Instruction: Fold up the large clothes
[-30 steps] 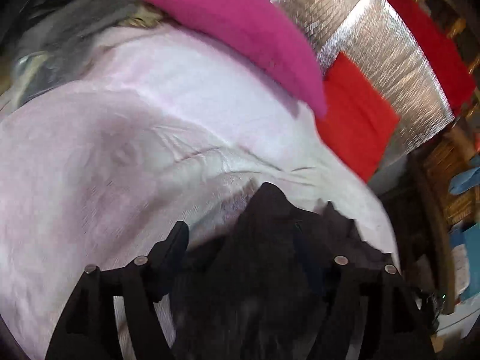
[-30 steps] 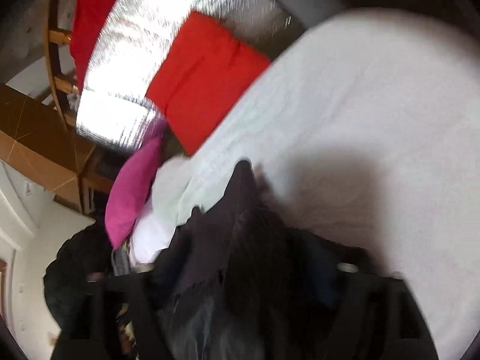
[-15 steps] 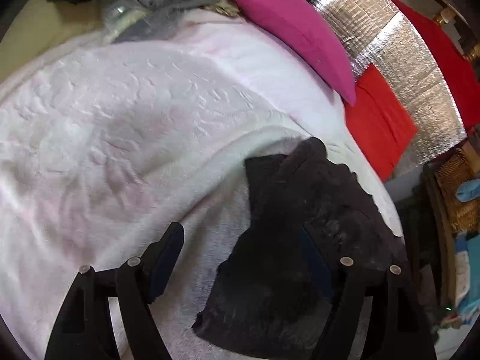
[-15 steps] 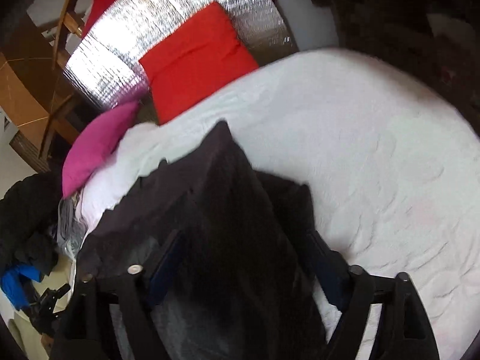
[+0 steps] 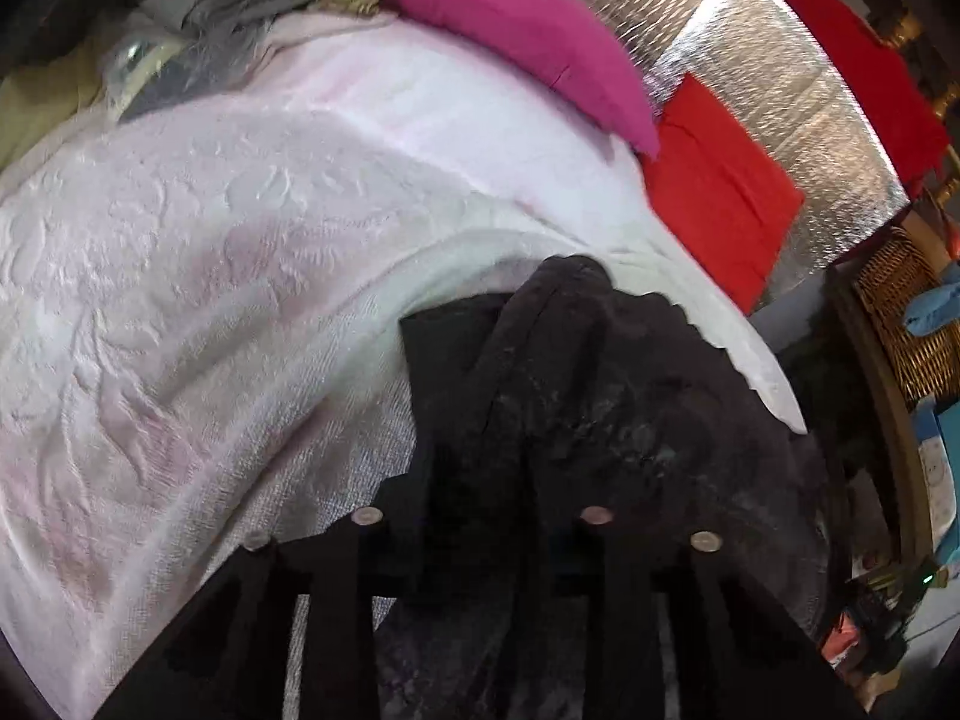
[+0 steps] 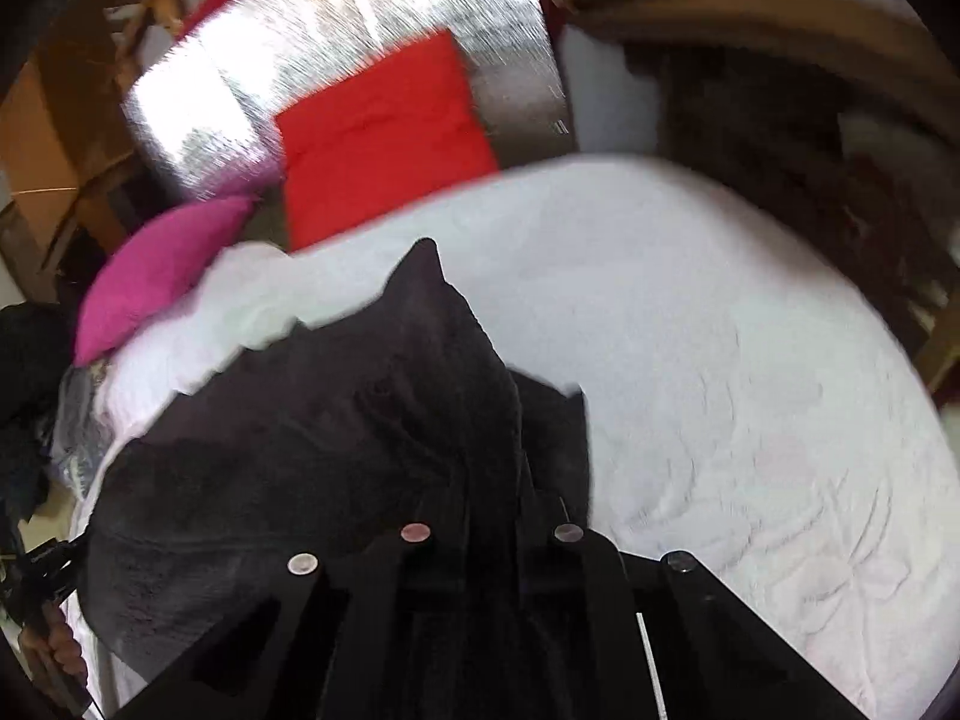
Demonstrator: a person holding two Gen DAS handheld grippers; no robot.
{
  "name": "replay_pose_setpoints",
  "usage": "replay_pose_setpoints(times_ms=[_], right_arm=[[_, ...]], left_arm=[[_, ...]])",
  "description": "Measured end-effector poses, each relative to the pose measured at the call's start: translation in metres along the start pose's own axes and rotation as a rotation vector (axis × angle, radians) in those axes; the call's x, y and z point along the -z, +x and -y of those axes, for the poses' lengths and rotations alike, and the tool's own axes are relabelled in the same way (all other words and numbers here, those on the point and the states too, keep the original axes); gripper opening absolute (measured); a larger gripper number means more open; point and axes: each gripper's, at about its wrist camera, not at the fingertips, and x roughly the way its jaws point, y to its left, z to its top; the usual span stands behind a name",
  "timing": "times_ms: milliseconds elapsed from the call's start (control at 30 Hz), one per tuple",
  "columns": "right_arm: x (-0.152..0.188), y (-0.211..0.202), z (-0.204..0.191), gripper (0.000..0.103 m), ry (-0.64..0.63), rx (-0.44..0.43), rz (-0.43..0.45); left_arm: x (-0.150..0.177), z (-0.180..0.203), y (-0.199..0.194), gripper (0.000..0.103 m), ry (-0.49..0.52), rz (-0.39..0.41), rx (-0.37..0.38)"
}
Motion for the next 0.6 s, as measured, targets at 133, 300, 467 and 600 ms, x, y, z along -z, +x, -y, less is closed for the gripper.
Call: replay_pose_setpoints(times_ms=[133, 300, 467, 600], right_arm=[[0.011, 0.022, 0.02, 0.013, 0.061, -0.026, -0.054], [0.011, -0.003, 0.047, 0.019, 0.237, -0.183, -0.071], [0.023, -0.036, 0.057, 0.077, 0.285, -0.257, -0.06], [0.037, -0.058, 0.061, 0.091, 0.322, -0.285, -0.012]], left_arm=[[-0.001, -0.006, 0.004, 0.055, -0.029, -0.017, -0.049], [0.006, 0.004, -0.026, 0.054, 0.036, 0.047, -0.1], [0.016, -0.003, -0.056, 0.055, 0.026, 0.088, -0.068], [0.027, -0.014, -0.06, 0.058, -0.038, 0.041, -0.027]])
